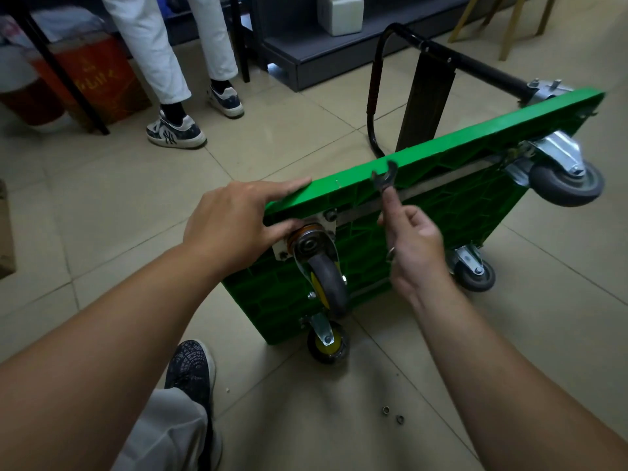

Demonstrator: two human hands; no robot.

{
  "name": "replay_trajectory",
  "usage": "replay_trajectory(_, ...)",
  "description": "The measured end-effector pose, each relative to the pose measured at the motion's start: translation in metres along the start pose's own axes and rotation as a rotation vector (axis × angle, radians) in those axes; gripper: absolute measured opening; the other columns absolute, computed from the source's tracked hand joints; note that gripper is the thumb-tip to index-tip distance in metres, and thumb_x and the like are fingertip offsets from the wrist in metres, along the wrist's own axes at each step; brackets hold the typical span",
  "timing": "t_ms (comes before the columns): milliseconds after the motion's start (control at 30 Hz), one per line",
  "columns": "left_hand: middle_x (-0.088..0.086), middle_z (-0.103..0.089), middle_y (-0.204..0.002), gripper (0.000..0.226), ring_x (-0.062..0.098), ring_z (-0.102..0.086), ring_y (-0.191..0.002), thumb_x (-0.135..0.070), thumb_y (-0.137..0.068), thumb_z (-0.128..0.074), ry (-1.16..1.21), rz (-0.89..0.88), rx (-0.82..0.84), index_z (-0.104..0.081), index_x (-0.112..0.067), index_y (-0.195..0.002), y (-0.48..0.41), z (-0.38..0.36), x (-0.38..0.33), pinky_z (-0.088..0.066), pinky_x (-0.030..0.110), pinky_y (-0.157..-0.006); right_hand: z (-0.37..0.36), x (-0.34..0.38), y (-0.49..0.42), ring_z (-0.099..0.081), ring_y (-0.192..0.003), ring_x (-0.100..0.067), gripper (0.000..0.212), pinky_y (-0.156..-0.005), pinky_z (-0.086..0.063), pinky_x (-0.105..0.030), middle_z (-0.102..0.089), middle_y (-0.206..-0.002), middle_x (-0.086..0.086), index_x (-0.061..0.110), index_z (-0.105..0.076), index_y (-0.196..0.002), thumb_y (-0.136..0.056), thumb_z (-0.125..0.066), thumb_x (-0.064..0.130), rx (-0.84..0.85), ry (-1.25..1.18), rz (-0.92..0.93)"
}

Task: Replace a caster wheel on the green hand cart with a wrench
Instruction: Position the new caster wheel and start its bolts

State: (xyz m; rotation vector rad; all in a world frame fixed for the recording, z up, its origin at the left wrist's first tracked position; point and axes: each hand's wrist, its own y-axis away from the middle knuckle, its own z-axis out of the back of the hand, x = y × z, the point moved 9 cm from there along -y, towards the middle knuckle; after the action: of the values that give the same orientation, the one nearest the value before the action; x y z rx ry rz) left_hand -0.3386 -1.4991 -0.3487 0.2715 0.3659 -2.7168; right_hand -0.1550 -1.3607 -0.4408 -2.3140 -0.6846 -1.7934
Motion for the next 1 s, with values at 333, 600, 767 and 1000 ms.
replay_trajectory(333,-0.004,-0.074,-0.118,0.063,0.026,-0.066,-0.095,-0.057,-0.088,-0.070,0.004,0.016,0.002,-0.038,-0.066,-0.142,0.001,-0.001,0.001,-0.035,0.031,-0.069,-0.007,-0.068,0.017,-0.037,-0.054,-0.008,0.043,-0.049,-0.034,-0.018,-0.046,-0.059,0.005,0.014,-0.055,-0.072,-0.064,-0.083,0.045,-0.103,0.067,-0.006)
replay_trajectory(600,-0.007,-0.073,-0.122,0.063,0.024,-0.065,-0.098,-0.056,-0.090,-0.068,-0.006,0.013,0.005,-0.037,-0.065,-0.144,0.000,0.000,0.000,-0.033,0.031,-0.069,-0.010,-0.064,0.003,-0.048,-0.054,-0.002,0.041,-0.052,-0.041,-0.016,-0.055,-0.064,0.002,0.010,-0.058,-0.076,-0.067,-0.082,0.043,-0.106,0.132,0.069)
replay_trajectory(767,-0.007,-0.072,-0.124,0.063,0.024,-0.065,-0.101,-0.057,-0.090,-0.068,-0.016,0.010,0.009,-0.036,-0.065,-0.144,-0.001,0.001,0.001,-0.033,0.031,-0.070,0.001,-0.025,-0.005,-0.058,-0.065,-0.009,0.042,-0.062,-0.051,-0.026,-0.062,-0.072,-0.006,0.007,-0.061,-0.078,-0.068,-0.089,0.036,-0.107,0.319,0.263)
replay_trajectory(1000,-0.007,-0.072,-0.125,0.063,0.025,-0.066,-0.098,-0.057,-0.089,-0.067,-0.006,0.010,0.010,-0.037,-0.065,-0.144,0.000,0.000,0.001,-0.036,0.031,-0.070,-0.005,0.048,-0.013,-0.050,-0.097,-0.024,0.055,-0.079,-0.037,-0.033,-0.057,-0.089,0.003,0.026,-0.058,-0.079,-0.063,-0.070,0.077,-0.052,1.026,0.657)
